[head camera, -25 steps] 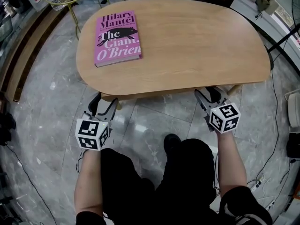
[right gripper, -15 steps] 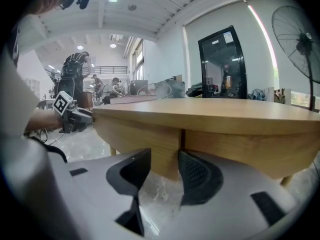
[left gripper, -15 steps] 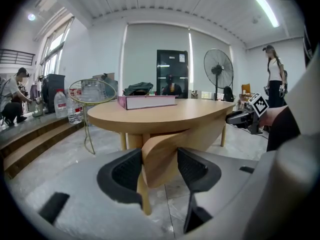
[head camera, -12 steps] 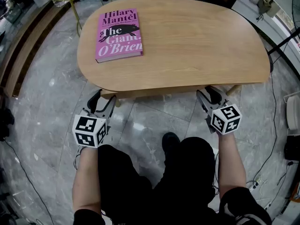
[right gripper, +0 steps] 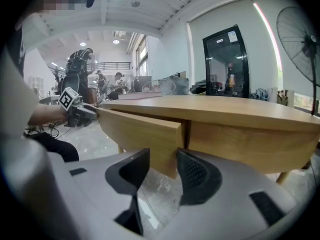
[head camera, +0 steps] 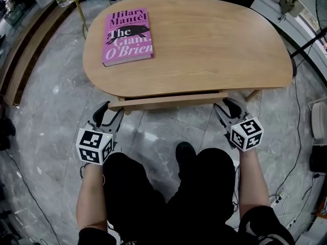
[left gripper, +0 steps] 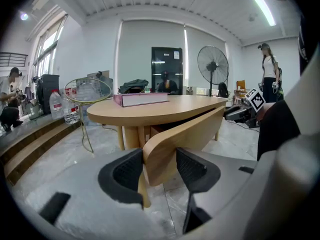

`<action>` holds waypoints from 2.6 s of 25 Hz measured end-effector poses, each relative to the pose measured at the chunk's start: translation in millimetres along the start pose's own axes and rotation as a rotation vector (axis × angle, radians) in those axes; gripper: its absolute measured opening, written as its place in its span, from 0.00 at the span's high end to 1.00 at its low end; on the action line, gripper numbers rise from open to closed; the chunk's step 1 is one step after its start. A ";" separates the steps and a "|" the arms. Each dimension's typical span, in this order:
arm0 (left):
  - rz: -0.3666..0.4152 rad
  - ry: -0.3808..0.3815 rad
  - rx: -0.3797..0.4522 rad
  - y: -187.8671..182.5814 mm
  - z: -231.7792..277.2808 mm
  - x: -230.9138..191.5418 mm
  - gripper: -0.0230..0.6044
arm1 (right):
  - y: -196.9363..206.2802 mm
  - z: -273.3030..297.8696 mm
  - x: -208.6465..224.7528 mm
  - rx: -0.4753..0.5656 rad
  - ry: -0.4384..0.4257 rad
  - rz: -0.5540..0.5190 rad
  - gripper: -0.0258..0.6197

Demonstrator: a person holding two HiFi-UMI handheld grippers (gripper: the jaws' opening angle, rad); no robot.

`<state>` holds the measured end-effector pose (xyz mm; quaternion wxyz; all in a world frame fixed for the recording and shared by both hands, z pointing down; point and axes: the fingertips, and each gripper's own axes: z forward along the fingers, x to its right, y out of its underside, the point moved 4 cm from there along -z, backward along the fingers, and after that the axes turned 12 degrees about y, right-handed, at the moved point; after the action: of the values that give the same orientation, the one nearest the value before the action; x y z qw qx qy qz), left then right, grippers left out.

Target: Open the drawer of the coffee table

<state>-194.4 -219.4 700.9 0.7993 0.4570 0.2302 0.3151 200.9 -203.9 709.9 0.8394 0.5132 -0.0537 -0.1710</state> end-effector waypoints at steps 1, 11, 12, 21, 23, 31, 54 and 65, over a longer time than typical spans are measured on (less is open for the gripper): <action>0.018 0.014 -0.021 0.1 -0.7 -0.1 0.64 | -2.0 -1.6 1.6 -0.001 0.000 -0.033 0.69; 0.277 0.148 -0.184 -9.7 7.5 2.4 0.59 | -42.9 -9.6 -1.6 -0.102 0.008 -0.454 0.67; 0.276 0.148 -0.177 -11.0 8.5 2.8 0.59 | -43.1 -8.2 -2.0 -0.108 0.013 -0.439 0.70; 0.245 0.208 -0.177 -11.8 1.0 6.9 0.65 | -41.5 -15.2 -5.0 -0.124 0.021 -0.392 0.72; 0.251 0.222 -0.188 -9.9 -1.7 9.6 0.66 | -40.3 -18.4 -5.6 -0.133 -0.001 -0.393 0.73; 0.356 0.281 -0.253 -12.1 0.4 15.9 0.67 | -49.5 -20.7 -26.1 -0.181 -0.115 -0.703 0.69; 0.370 0.372 -0.365 -9.0 0.6 37.9 0.73 | -50.5 -9.8 -62.0 -0.254 -0.269 -1.012 0.80; 0.367 0.426 -0.408 -3.3 -11.9 53.9 0.76 | -43.9 -27.9 -68.1 -0.296 -0.319 -1.039 0.82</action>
<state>-163.7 -175.2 688.0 0.7382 0.2456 0.2380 0.5814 134.4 -175.2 664.1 0.6893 0.3165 0.1044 -0.6432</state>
